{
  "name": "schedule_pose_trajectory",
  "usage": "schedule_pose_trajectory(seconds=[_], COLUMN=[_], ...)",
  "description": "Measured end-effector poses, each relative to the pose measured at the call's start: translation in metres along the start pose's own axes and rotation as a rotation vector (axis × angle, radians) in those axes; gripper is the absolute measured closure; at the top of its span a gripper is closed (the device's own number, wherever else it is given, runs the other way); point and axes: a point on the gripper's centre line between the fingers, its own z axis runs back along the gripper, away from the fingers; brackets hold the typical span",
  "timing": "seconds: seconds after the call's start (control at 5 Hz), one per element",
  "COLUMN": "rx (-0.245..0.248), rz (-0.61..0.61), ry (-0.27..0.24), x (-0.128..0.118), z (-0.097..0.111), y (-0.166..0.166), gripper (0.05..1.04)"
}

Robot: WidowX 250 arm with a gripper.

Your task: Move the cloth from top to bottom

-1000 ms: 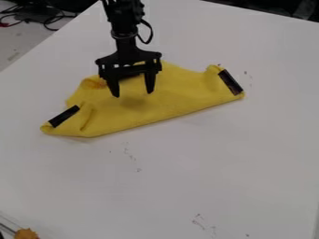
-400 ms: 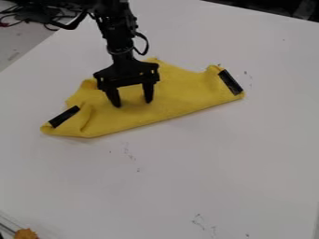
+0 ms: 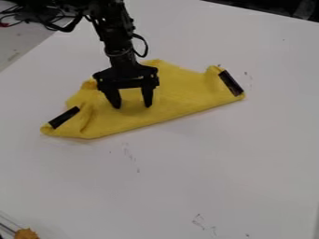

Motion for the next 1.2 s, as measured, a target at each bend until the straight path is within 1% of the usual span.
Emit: schedule_pose_trajectory(seconds=[0.2, 0.4, 0.6, 0.8, 1.0, 1.2], rx=[0.057, 0.083, 0.093, 0.106, 0.099, 0.090], rz=[-0.077, -0.132, -0.177, -0.253, -0.346, -0.464], ry=[0.081, 0.113, 0.156, 0.181, 0.169, 0.199], x=[-0.011, -0.023, -0.051, -0.073, -0.089, -0.093], z=[-0.002, -0.002, -0.001, -0.001, -0.001, -0.001], y=[-0.003, -0.001, 0.006, 0.014, 0.019, 0.023], gripper=[0.085, 0.085, 0.085, 0.085, 0.085, 0.085])
